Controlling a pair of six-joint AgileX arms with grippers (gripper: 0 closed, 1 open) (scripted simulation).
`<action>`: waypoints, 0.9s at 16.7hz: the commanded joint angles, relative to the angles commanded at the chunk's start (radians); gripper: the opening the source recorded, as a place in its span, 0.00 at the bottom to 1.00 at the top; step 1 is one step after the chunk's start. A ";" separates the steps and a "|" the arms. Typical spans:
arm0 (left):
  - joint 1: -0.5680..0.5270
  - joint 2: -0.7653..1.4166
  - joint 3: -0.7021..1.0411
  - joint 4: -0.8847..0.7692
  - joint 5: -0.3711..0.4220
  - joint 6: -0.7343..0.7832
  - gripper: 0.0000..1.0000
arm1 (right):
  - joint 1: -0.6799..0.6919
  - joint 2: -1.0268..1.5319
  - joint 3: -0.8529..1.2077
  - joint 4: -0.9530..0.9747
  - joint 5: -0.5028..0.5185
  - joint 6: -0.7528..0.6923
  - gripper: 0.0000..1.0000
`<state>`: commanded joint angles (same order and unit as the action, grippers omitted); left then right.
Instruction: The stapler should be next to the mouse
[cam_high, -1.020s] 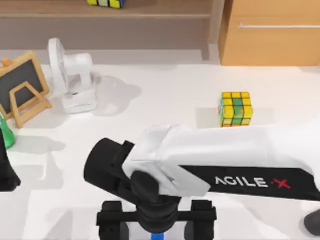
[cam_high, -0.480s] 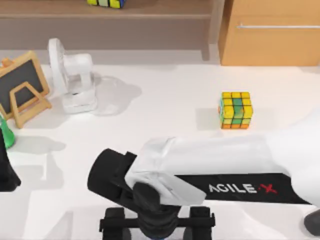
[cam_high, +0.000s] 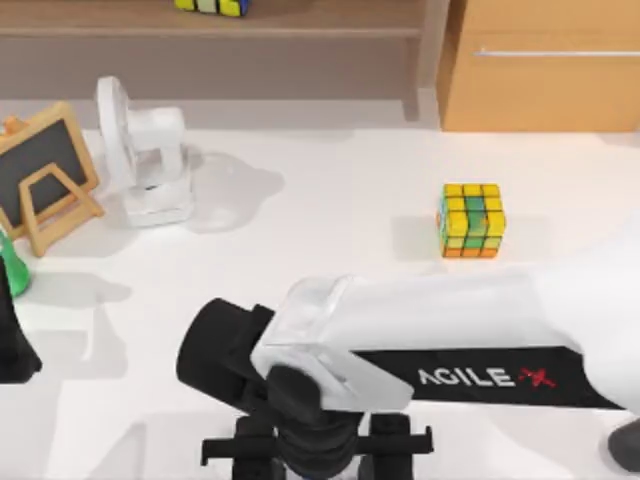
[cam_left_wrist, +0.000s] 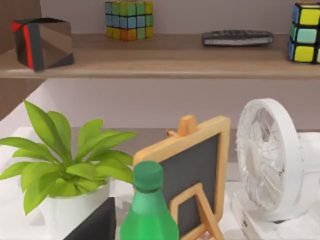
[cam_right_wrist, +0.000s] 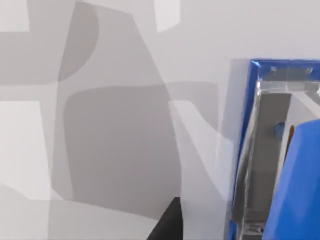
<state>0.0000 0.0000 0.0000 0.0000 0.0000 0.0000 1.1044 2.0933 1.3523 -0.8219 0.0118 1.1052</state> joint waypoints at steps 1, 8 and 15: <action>0.000 0.000 0.000 0.000 0.000 0.000 1.00 | 0.000 0.000 0.000 0.000 0.000 0.000 0.17; 0.000 0.000 0.000 0.000 0.000 0.000 1.00 | 0.000 0.000 0.000 0.000 0.000 0.000 0.00; 0.000 0.000 0.000 0.000 0.000 0.000 1.00 | -0.003 -0.032 0.018 -0.049 0.008 -0.010 0.00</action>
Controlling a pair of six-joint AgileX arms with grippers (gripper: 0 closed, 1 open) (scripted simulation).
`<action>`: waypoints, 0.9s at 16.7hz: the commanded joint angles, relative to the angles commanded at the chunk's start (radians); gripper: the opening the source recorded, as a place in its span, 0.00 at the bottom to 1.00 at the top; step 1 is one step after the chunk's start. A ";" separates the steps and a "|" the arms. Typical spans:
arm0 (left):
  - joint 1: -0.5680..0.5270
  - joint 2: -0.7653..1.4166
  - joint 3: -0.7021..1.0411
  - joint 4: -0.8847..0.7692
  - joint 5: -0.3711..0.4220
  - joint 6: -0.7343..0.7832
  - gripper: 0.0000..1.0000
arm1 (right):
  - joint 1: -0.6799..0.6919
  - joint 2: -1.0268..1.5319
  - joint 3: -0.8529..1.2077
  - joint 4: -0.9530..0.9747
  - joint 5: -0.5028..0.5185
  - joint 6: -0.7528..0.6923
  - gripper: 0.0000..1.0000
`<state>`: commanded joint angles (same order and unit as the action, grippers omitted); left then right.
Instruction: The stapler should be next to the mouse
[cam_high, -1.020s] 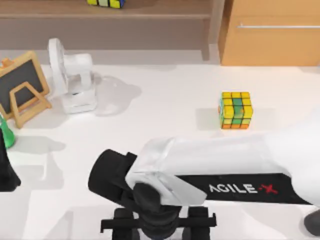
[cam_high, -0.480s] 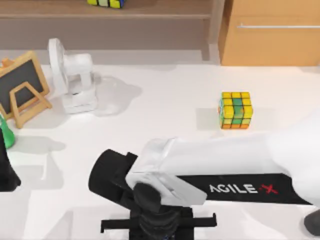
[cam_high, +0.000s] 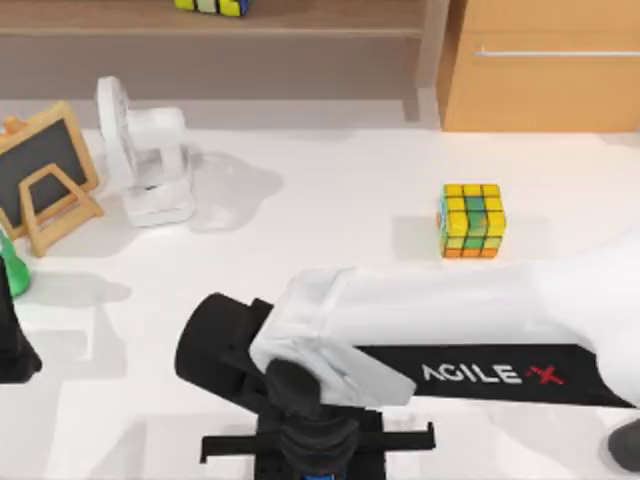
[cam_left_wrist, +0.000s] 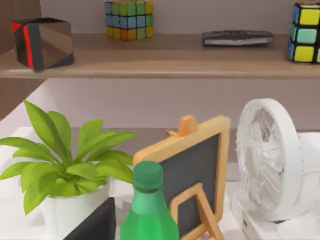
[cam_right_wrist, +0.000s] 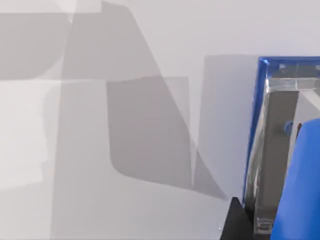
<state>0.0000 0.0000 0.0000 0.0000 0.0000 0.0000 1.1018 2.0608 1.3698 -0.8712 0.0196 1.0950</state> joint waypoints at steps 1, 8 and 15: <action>0.000 0.000 0.000 0.000 0.000 0.000 1.00 | -0.001 -0.009 0.011 -0.020 0.000 0.001 0.00; 0.000 0.000 0.000 0.000 0.000 0.000 1.00 | 0.000 -0.029 0.038 -0.070 -0.001 0.001 0.00; 0.000 0.000 0.000 0.000 0.000 0.000 1.00 | -0.205 -0.160 0.079 -0.052 -0.069 -0.202 0.00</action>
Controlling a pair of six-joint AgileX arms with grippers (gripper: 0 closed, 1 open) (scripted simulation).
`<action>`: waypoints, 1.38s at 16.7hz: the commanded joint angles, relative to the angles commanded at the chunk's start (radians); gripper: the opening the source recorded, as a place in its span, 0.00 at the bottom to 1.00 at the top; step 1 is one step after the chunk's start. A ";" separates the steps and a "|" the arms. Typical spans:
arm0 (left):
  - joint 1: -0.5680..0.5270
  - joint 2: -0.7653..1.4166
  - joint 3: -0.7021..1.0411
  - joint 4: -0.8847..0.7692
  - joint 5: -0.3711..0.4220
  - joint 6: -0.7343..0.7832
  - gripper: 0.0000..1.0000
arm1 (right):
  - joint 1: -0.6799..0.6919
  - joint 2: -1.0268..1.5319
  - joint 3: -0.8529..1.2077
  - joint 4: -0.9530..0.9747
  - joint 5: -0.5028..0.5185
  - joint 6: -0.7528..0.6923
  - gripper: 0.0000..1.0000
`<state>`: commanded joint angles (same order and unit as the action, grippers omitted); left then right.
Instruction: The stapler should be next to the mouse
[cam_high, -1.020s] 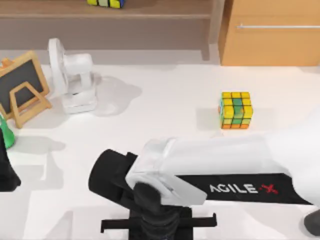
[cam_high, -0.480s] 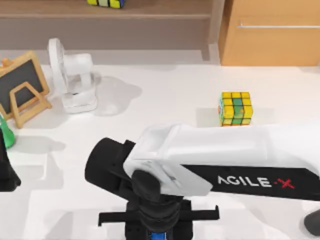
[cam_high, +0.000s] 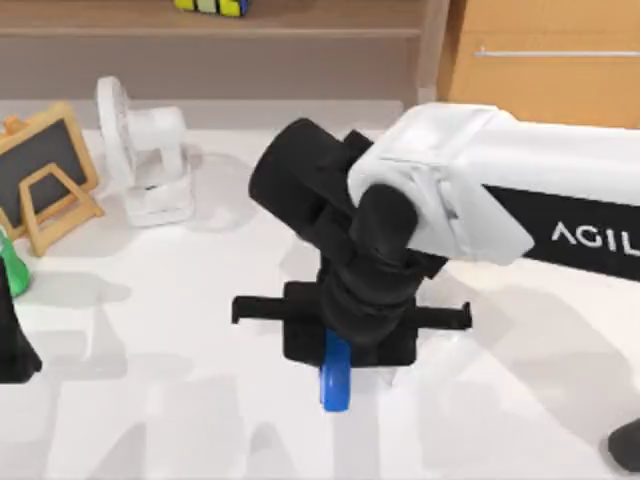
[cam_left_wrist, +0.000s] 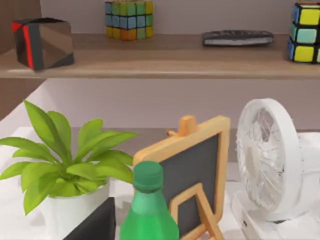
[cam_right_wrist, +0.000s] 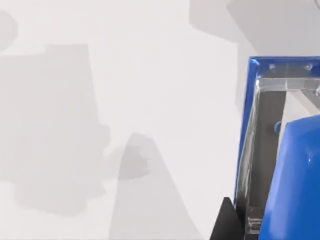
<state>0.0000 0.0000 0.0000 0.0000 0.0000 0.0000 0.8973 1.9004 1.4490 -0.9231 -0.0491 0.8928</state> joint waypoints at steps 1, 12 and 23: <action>0.000 0.000 0.000 0.000 0.000 0.000 1.00 | -0.063 -0.023 -0.003 -0.002 -0.009 -0.061 0.00; 0.000 0.000 0.000 0.000 0.000 0.000 1.00 | -0.764 0.017 -0.102 -0.058 0.010 -0.739 0.00; 0.000 0.000 0.000 0.000 0.000 0.000 1.00 | -0.800 0.024 -0.082 -0.008 -0.009 -0.778 0.00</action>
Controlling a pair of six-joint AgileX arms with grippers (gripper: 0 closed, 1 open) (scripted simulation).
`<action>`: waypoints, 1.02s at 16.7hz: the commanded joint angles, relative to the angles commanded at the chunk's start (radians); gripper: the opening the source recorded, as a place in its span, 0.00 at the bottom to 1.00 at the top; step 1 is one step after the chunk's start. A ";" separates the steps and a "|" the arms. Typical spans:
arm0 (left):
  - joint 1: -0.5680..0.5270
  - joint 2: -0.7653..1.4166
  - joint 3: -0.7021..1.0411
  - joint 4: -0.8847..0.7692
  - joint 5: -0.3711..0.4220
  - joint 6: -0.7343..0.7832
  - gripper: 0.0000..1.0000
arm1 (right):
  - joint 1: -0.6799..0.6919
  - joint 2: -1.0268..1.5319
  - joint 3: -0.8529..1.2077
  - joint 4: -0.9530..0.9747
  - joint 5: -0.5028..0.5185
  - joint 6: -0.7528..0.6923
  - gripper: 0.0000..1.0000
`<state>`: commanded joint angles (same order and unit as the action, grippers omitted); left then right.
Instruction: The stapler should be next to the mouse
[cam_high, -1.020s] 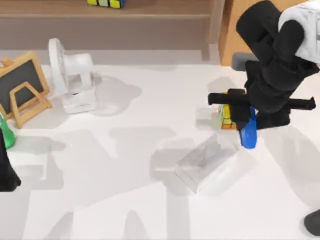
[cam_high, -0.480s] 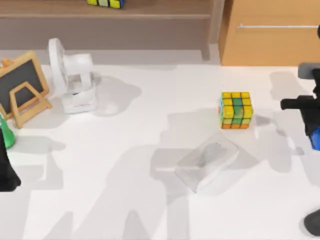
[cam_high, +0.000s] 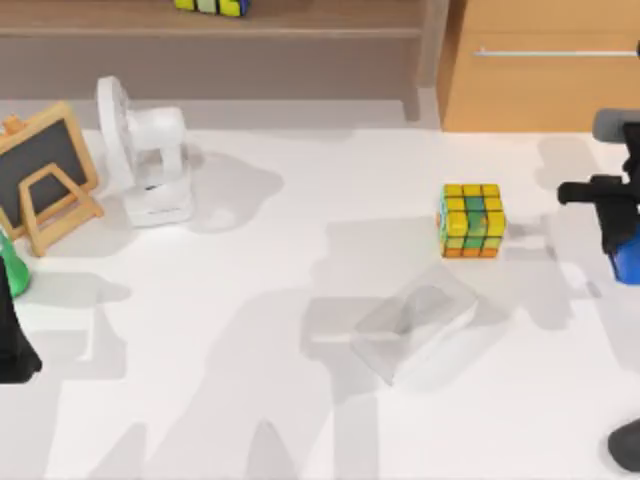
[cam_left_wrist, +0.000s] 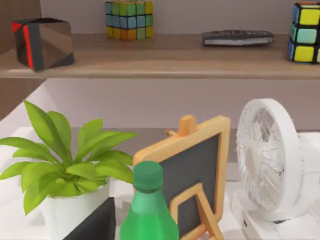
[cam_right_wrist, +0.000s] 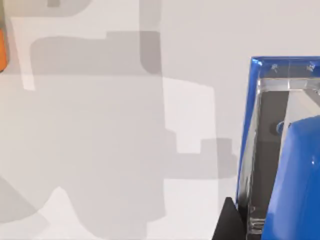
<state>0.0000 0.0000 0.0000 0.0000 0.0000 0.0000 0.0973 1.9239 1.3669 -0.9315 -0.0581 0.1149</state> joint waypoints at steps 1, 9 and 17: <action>0.000 0.000 0.000 0.000 0.000 0.000 1.00 | -0.002 0.000 0.010 0.020 -0.010 -0.003 0.00; 0.000 0.000 0.000 0.000 0.000 0.000 1.00 | -0.007 -0.010 0.054 0.156 -0.061 -0.014 0.00; 0.000 0.000 0.000 0.000 0.000 0.000 1.00 | 0.005 -0.001 -0.016 0.119 -0.013 0.002 0.00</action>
<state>0.0000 0.0000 0.0000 0.0000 0.0000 0.0000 0.1026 1.9225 1.3505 -0.8130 -0.0709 0.1173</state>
